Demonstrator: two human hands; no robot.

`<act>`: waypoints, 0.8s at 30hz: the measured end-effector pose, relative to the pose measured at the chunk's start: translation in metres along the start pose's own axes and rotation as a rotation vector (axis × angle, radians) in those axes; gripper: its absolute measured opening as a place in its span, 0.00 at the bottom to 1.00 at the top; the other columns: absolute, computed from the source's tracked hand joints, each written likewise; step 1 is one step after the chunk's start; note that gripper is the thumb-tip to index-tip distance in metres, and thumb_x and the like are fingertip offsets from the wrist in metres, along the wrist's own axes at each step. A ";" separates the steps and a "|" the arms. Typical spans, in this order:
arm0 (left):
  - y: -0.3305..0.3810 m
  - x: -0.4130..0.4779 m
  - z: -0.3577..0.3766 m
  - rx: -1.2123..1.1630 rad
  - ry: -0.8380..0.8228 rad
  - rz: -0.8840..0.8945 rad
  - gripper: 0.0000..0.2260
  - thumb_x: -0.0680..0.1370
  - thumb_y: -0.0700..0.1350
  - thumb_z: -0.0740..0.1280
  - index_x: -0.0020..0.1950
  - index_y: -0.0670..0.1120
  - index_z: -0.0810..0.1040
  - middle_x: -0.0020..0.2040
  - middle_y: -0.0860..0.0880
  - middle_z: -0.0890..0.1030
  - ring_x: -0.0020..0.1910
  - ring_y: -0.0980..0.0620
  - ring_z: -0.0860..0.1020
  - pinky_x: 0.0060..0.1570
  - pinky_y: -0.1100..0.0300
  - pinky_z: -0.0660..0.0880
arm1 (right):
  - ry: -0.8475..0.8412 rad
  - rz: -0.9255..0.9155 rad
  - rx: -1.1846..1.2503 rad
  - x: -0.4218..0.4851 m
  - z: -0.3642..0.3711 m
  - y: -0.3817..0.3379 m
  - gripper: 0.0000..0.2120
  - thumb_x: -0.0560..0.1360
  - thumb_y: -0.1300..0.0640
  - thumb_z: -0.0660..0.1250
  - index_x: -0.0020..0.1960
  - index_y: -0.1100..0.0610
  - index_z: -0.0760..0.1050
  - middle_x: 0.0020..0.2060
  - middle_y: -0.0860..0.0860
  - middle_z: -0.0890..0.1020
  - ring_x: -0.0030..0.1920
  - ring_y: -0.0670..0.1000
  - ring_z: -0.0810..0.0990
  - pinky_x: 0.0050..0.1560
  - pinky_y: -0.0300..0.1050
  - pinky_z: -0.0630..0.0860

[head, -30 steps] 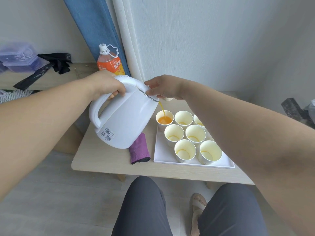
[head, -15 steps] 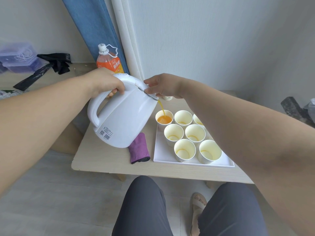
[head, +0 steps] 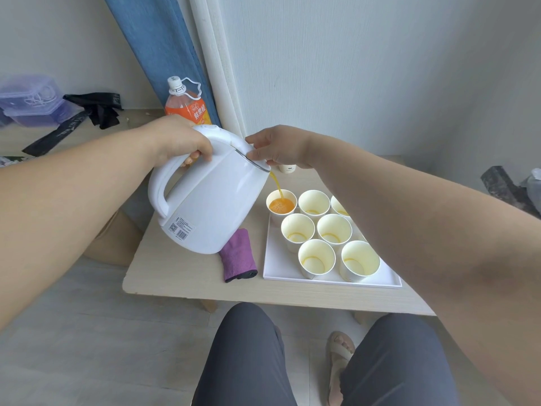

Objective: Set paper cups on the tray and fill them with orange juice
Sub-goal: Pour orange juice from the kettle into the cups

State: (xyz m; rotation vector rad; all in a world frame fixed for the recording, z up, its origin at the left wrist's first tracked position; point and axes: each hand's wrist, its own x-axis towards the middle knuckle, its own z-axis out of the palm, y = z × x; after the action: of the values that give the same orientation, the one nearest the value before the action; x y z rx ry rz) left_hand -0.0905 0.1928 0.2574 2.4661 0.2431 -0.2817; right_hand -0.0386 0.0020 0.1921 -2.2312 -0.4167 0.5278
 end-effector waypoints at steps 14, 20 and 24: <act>-0.001 0.001 -0.002 0.006 -0.007 0.001 0.10 0.66 0.33 0.70 0.30 0.41 0.70 0.27 0.42 0.70 0.26 0.47 0.66 0.37 0.57 0.68 | -0.014 0.014 0.006 -0.001 0.001 -0.002 0.29 0.70 0.46 0.70 0.70 0.51 0.71 0.62 0.51 0.78 0.57 0.54 0.80 0.65 0.53 0.72; -0.001 0.002 0.000 0.013 -0.006 0.003 0.10 0.66 0.33 0.69 0.30 0.41 0.70 0.27 0.42 0.70 0.25 0.47 0.66 0.33 0.59 0.67 | -0.010 0.019 0.028 -0.003 0.001 -0.001 0.29 0.72 0.48 0.70 0.71 0.53 0.69 0.65 0.51 0.76 0.61 0.53 0.77 0.67 0.52 0.71; -0.001 0.002 0.001 0.008 -0.011 0.003 0.10 0.67 0.33 0.69 0.31 0.41 0.70 0.27 0.42 0.70 0.25 0.47 0.66 0.32 0.60 0.67 | -0.009 0.020 0.017 -0.004 0.002 -0.002 0.29 0.72 0.47 0.70 0.71 0.52 0.70 0.64 0.51 0.77 0.60 0.53 0.78 0.66 0.52 0.71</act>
State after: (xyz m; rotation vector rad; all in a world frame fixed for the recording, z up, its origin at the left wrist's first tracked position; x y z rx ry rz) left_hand -0.0885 0.1927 0.2555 2.4725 0.2339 -0.2955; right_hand -0.0428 0.0022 0.1933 -2.2197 -0.3929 0.5503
